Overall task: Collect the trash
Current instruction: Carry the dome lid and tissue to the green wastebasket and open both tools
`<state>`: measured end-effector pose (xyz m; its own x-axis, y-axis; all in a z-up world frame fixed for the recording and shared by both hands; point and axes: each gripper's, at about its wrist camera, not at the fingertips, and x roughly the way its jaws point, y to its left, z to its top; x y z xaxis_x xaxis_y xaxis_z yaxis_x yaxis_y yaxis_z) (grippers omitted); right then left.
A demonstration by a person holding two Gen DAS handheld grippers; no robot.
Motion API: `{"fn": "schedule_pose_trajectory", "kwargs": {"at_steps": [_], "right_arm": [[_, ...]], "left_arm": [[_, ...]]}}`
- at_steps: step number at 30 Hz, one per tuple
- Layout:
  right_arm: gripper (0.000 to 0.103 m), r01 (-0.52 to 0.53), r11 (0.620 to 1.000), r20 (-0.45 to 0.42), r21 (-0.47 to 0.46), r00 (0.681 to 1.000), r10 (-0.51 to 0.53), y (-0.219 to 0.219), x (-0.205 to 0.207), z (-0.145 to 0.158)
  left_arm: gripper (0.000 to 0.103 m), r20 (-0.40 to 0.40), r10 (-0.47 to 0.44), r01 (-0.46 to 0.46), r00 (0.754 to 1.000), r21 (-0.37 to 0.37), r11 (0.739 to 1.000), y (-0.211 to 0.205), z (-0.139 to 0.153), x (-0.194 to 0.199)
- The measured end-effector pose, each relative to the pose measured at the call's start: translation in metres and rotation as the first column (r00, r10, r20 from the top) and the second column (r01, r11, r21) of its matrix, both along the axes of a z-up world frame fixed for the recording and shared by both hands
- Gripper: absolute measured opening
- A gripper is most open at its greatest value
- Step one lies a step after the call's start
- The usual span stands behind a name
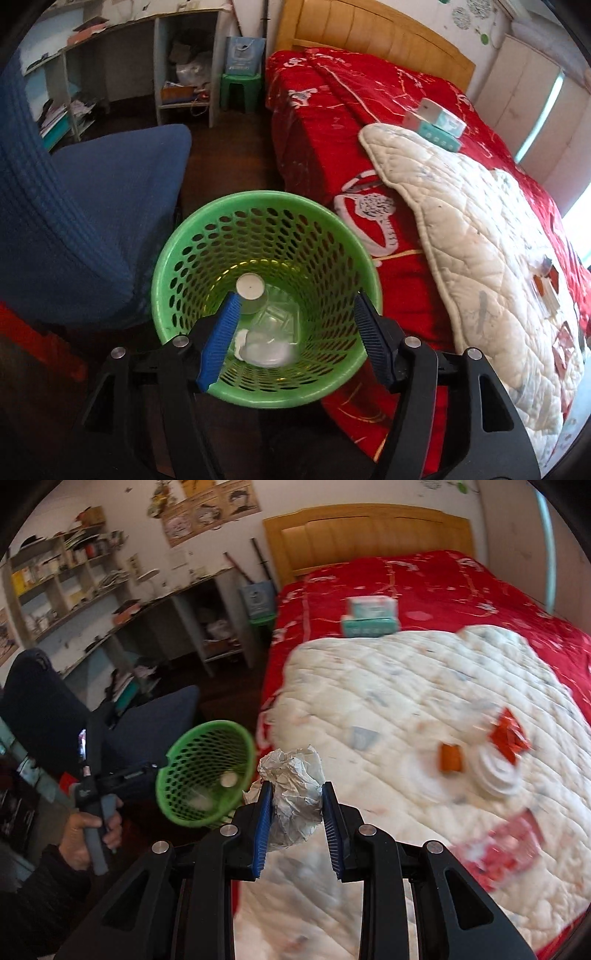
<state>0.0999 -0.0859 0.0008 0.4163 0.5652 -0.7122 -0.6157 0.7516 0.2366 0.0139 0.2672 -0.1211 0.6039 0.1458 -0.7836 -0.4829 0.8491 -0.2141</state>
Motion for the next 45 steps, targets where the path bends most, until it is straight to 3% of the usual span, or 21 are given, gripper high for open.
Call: {"fn": "schedule_pose_trajectory", "kwargs": {"at_steps": [9, 16, 29, 30, 31, 32, 39, 45], "right_arm": [[0.026, -0.140, 0.990, -0.028, 0.004, 0.990, 0.140, 0.086, 0.010, -0.013], [0.026, -0.220, 0.975, -0.083, -0.009, 0.972, 0.218, 0.152, 0.015, -0.042], [0.029, -0.241, 0.970, -0.179, 0.022, 0.954, 0.241, 0.232, 0.016, -0.082], [0.031, -0.242, 0.970, -0.183, 0.028, 0.953, 0.243, 0.236, 0.016, -0.083], [0.039, -0.242, 0.970, -0.185, 0.035, 0.952, 0.244, 0.240, 0.016, -0.084], [0.046, -0.237, 0.971, -0.185, 0.042, 0.953, 0.240, 0.244, 0.016, -0.085], [0.051, -0.202, 0.976, -0.190, 0.075, 0.958, 0.213, 0.234, 0.013, -0.081], [0.059, -0.117, 0.991, -0.164, 0.068, 0.978, 0.127, 0.175, 0.013, -0.070]], "left_arm": [[0.064, 0.019, 0.040, -0.040, 0.999, -0.014, 0.999, 0.010, 0.002, -0.026], [0.064, 0.034, 0.079, -0.078, 0.996, -0.012, 0.997, 0.019, 0.004, -0.054], [0.065, 0.042, 0.150, -0.149, 0.988, -0.029, 0.988, 0.037, -0.002, -0.084], [0.066, 0.043, 0.151, -0.149, 0.988, -0.031, 0.988, 0.037, -0.002, -0.085], [0.066, 0.042, 0.152, -0.151, 0.987, -0.032, 0.988, 0.038, -0.003, -0.085], [0.066, 0.042, 0.154, -0.152, 0.987, -0.033, 0.988, 0.038, -0.003, -0.085], [0.066, 0.048, 0.145, -0.143, 0.988, -0.041, 0.989, 0.034, -0.003, -0.084], [0.066, 0.059, 0.113, -0.111, 0.992, -0.038, 0.993, 0.020, 0.003, -0.075]]}}
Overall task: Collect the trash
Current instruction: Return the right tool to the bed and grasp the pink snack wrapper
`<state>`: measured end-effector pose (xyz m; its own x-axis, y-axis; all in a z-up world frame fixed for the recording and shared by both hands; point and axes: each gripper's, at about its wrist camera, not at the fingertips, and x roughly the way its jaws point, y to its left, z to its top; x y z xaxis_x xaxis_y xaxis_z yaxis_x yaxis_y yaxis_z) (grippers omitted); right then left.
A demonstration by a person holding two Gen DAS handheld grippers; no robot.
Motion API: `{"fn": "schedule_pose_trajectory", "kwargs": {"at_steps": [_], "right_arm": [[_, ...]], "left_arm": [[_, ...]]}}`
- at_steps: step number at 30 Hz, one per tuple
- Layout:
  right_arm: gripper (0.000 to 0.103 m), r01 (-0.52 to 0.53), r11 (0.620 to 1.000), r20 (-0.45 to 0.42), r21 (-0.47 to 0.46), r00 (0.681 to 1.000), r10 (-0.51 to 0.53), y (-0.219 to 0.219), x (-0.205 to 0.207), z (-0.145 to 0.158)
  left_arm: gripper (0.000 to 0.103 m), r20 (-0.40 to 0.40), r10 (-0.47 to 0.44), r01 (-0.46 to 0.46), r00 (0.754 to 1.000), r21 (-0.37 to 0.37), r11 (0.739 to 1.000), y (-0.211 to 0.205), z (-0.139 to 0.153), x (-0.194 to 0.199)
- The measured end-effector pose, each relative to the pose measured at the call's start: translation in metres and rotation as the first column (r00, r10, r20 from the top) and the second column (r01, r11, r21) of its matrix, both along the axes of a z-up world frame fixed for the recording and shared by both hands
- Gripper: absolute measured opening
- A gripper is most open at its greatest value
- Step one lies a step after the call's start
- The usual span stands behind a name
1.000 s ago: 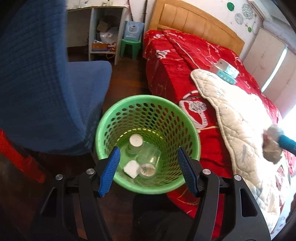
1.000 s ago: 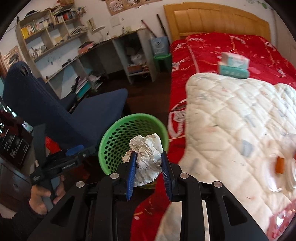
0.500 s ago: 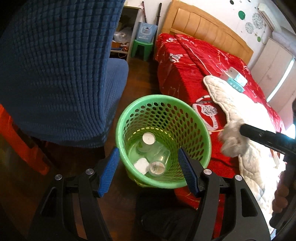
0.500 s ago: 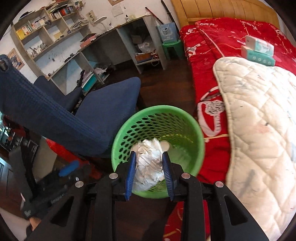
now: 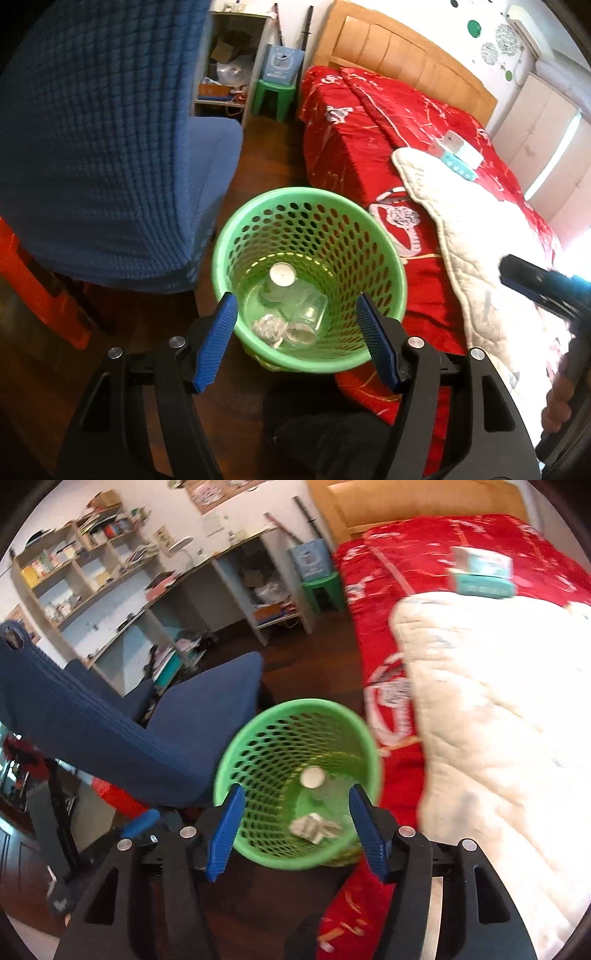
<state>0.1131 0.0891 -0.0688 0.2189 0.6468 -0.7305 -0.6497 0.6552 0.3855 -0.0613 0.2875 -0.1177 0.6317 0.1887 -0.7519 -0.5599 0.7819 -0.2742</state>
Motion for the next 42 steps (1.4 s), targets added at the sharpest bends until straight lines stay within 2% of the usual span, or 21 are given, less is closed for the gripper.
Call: {"fn": "schedule_pose_trajectory", "kwargs": {"at_steps": [5, 9, 15, 19, 22, 25, 30, 35, 39, 40, 41, 42], "right_arm": [[0.067, 0.163, 0.986, 0.028, -0.033, 0.986, -0.162, -0.084, 0.007, 0.007], [0.070, 0.300, 0.953, 0.028, -0.053, 0.954, -0.298, -0.151, 0.012, 0.008], [0.072, 0.513, 0.852, 0.058, -0.107, 0.859, -0.509, -0.255, 0.016, 0.011], [0.072, 0.629, 0.765, 0.061, -0.137, 0.776, -0.628, -0.314, 0.019, 0.006], [0.072, 0.676, 0.723, 0.010, -0.140, 0.731, -0.682, -0.344, 0.023, -0.005], [0.072, 0.698, 0.703, -0.045, -0.132, 0.705, -0.708, -0.364, 0.032, -0.017], [0.072, 0.708, 0.696, -0.119, -0.119, 0.685, -0.718, -0.368, 0.049, -0.036], [0.069, 0.708, 0.692, -0.120, -0.138, 0.682, -0.722, -0.359, 0.065, -0.046], [0.054, 0.710, 0.680, -0.071, -0.182, 0.680, -0.730, -0.351, 0.072, -0.050], [0.042, 0.706, 0.682, -0.052, -0.190, 0.687, -0.725, -0.350, 0.072, -0.049], [0.035, 0.697, 0.691, -0.038, -0.193, 0.698, -0.715, -0.349, 0.071, -0.048], [0.033, 0.693, 0.695, -0.035, -0.193, 0.703, -0.710, -0.349, 0.071, -0.049]], "left_arm": [[0.067, 0.009, -0.048, 0.047, 0.999, 0.005, 0.999, -0.019, 0.005, 0.011], [0.068, 0.009, -0.098, 0.098, 0.995, 0.003, 0.995, -0.037, 0.007, 0.024], [0.068, 0.006, -0.172, 0.172, 0.985, 0.000, 0.985, -0.062, 0.008, 0.044], [0.068, 0.011, -0.209, 0.209, 0.978, 0.004, 0.978, -0.076, 0.013, 0.057], [0.068, 0.009, -0.241, 0.241, 0.971, 0.014, 0.970, -0.087, 0.016, 0.067], [0.068, 0.007, -0.268, 0.268, 0.963, 0.018, 0.963, -0.099, 0.018, 0.077], [0.069, 0.003, -0.309, 0.309, 0.951, 0.023, 0.951, -0.117, 0.021, 0.092], [0.069, 0.000, -0.350, 0.350, 0.937, 0.034, 0.936, -0.133, 0.025, 0.107], [0.069, 0.006, -0.393, 0.393, 0.920, 0.032, 0.919, -0.151, 0.028, 0.123], [0.069, 0.010, -0.405, 0.405, 0.914, 0.033, 0.914, -0.156, 0.030, 0.127], [0.069, 0.011, -0.415, 0.415, 0.910, 0.033, 0.909, -0.160, 0.031, 0.130], [0.069, 0.013, -0.432, 0.431, 0.902, 0.033, 0.902, -0.167, 0.031, 0.136]]}}
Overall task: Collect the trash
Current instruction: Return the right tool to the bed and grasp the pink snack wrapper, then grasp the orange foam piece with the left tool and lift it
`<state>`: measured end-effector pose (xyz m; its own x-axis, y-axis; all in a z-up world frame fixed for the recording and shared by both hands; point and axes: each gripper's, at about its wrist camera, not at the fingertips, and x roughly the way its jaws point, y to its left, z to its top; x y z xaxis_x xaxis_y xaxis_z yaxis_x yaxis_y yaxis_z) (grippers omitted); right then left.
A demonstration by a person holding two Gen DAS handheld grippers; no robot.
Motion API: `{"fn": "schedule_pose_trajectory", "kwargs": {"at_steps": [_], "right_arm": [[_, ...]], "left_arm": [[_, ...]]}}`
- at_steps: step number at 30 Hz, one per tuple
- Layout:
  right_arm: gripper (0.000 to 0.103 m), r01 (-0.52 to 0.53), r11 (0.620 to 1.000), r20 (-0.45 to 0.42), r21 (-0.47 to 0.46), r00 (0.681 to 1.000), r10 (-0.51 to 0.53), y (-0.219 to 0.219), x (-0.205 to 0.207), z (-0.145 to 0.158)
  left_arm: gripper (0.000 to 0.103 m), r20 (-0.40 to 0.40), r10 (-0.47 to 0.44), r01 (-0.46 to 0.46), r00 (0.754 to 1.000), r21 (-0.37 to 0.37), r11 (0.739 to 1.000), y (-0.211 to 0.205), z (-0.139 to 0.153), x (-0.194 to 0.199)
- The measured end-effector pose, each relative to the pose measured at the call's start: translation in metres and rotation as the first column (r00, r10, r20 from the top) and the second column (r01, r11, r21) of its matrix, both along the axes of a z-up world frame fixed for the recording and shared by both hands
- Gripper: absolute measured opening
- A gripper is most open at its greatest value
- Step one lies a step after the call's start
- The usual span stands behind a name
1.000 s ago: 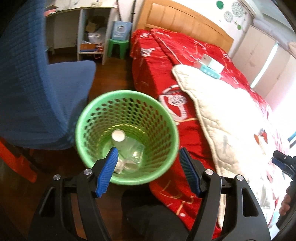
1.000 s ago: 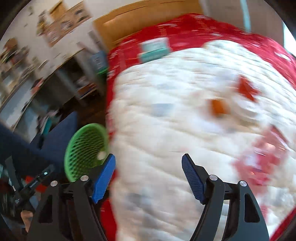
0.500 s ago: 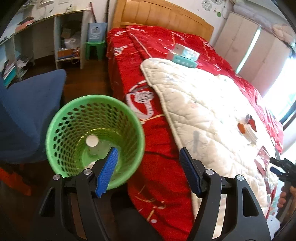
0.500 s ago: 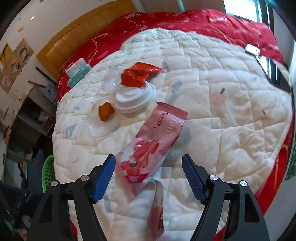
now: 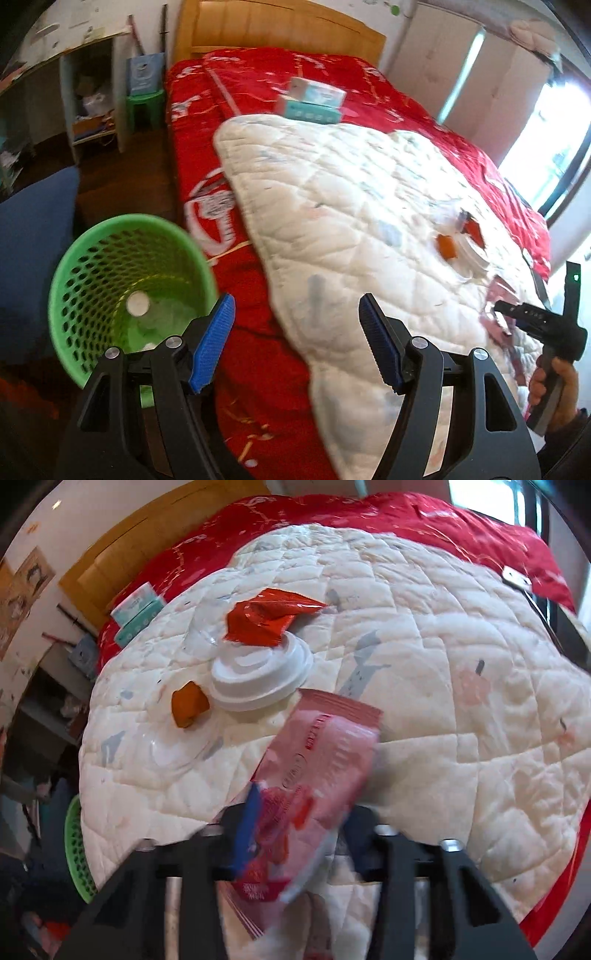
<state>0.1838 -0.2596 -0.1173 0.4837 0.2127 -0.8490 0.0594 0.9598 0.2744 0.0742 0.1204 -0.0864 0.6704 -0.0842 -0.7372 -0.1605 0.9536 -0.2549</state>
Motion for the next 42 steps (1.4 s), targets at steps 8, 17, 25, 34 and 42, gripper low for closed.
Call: {"fn": "schedule_pose_trajectory", "kwargs": {"at_steps": [8, 17, 25, 34, 42], "right_arm": [[0.016, -0.051, 0.997, 0.068, 0.066, 0.997, 0.046, -0.013, -0.019, 0.016], [0.011, -0.093, 0.992, 0.160, 0.082, 0.984, 0.079, -0.028, -0.034, 0.041], [0.011, -0.092, 0.988, 0.185, 0.121, 0.980, 0.069, -0.052, -0.039, 0.047], [0.011, -0.108, 0.982, 0.199, 0.155, 0.977, 0.076, -0.061, -0.041, 0.049], [0.011, -0.115, 0.978, 0.197, 0.176, 0.977, 0.079, -0.062, -0.038, 0.045]], "left_arm": [[0.069, 0.012, -0.151, 0.151, 0.989, -0.006, 0.989, -0.058, 0.007, 0.043], [0.063, 0.024, -0.343, 0.343, 0.939, -0.019, 0.939, -0.139, 0.010, 0.097], [0.052, -0.032, -0.420, 0.420, 0.907, -0.009, 0.907, -0.192, -0.009, 0.144], [0.047, -0.100, -0.417, 0.422, 0.903, 0.029, 0.906, -0.213, -0.034, 0.177], [0.035, -0.132, -0.394, 0.402, 0.910, 0.037, 0.915, -0.215, -0.048, 0.193]]}}
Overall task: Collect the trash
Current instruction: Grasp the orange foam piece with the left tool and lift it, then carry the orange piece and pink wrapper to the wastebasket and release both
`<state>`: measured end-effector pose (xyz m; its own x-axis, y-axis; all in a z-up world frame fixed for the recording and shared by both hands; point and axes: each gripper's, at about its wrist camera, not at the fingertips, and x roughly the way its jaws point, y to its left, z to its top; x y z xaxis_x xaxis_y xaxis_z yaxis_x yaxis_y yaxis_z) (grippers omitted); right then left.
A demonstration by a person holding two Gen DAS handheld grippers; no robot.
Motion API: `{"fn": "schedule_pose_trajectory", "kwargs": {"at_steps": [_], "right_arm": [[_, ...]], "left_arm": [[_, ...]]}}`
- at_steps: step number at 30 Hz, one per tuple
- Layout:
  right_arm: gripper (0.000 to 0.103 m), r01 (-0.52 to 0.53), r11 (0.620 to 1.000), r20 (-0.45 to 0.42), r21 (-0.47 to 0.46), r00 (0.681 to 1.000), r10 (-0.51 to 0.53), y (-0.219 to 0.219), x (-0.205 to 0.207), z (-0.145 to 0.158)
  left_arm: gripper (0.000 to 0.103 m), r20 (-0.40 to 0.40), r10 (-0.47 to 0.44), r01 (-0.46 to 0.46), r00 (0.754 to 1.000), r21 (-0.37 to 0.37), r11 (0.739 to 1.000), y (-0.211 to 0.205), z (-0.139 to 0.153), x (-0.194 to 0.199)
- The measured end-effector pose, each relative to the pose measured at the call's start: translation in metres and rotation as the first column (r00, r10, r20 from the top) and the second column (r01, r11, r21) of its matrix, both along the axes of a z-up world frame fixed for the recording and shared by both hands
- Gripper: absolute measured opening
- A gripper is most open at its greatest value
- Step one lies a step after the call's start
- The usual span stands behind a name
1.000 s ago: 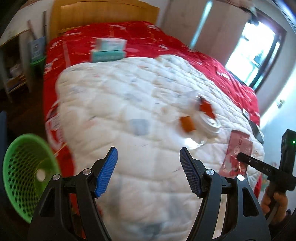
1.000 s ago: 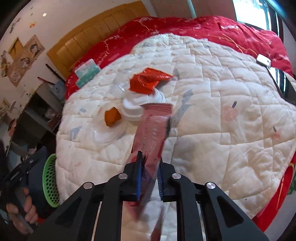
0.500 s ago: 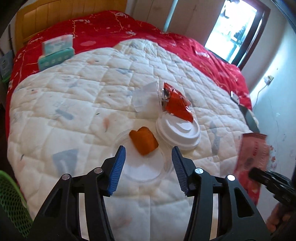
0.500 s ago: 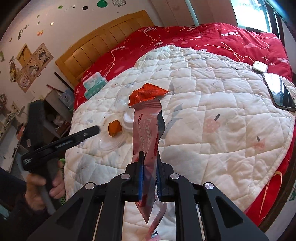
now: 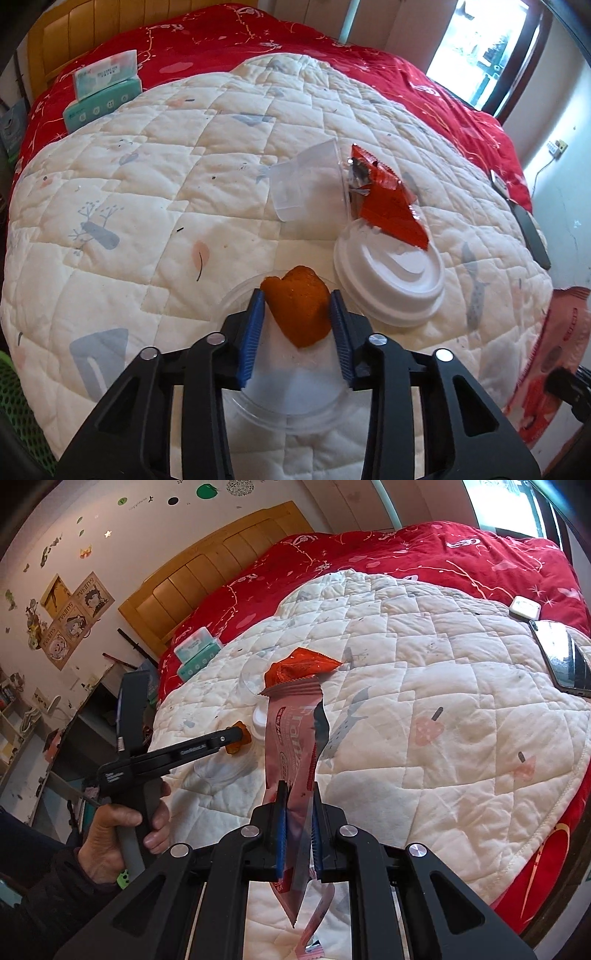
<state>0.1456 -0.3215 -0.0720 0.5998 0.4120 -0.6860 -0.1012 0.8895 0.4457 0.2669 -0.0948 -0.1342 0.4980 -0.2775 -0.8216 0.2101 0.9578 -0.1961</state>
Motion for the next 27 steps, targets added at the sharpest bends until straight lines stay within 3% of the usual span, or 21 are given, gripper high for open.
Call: {"fn": "schedule_pose_trajectory", "kwargs": {"at_steps": [8, 15, 20, 27], "right_arm": [[0.011, -0.004, 1.000, 0.012, -0.003, 1.000, 0.004, 0.003, -0.004, 0.005], [0.011, -0.026, 1.000, 0.035, 0.012, 0.999, 0.026, 0.014, -0.011, 0.020], [0.011, -0.065, 0.998, 0.062, 0.008, 0.996, 0.065, 0.034, -0.016, 0.035], [0.011, -0.141, 0.990, 0.090, 0.000, 0.986, 0.140, 0.073, -0.019, 0.050]], "left_arm": [[0.026, 0.009, 0.026, -0.026, 1.000, -0.027, 0.999, 0.005, 0.002, -0.006], [0.025, 0.078, 0.043, -0.038, 0.996, -0.063, 0.997, 0.025, 0.038, -0.035], [0.025, 0.142, 0.092, -0.080, 0.986, -0.086, 0.993, 0.057, 0.071, -0.066], [0.025, 0.191, 0.202, -0.189, 0.961, -0.084, 0.978, 0.121, 0.094, -0.112]]}}
